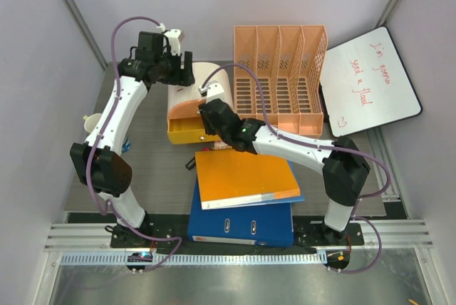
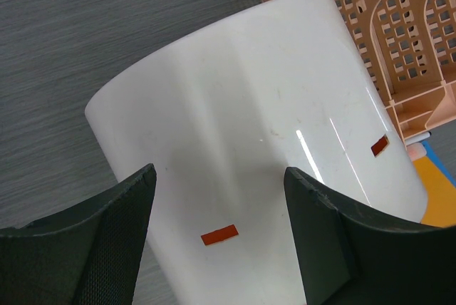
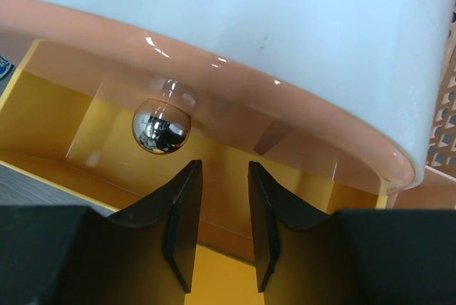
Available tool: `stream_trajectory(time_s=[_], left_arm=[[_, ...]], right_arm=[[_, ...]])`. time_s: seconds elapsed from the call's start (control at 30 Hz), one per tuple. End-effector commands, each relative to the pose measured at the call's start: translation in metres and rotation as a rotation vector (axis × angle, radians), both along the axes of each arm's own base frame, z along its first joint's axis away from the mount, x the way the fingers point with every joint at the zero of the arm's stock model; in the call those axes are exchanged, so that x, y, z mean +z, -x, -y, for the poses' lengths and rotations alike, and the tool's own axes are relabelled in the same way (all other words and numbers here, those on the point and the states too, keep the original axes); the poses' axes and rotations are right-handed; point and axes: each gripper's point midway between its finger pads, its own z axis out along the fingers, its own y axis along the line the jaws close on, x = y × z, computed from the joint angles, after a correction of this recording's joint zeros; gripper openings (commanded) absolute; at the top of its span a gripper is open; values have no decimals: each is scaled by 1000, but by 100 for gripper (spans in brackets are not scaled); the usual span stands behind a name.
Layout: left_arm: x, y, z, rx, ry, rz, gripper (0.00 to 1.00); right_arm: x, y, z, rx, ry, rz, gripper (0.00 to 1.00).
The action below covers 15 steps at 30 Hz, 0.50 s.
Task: Organize the desk
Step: Open the drawer in the storage box.
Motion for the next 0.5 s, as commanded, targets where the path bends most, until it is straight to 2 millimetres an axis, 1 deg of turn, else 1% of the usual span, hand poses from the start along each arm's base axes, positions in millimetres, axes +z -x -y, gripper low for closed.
stream_trajectory(time_s=[0.0,0.17,0.4,0.43,0.47], left_arm=[[14,4,-4,-1,-20,29,73],[15,4,-4,0,-13,30,73],[12,4,-2,2,-1,21,73],[13,4,-2,4,0,24,73],[13,4,-2,4,2,23,73]], right_arm=[[6,-1,-10,16,-48,-33,37],[-2,8,-10,29,-50,-82,35],[3,22,-4,48,-84,-121,33],[8,24,-3,49,-98,-122,32],[8,26,-3,53,-102,-129,32]])
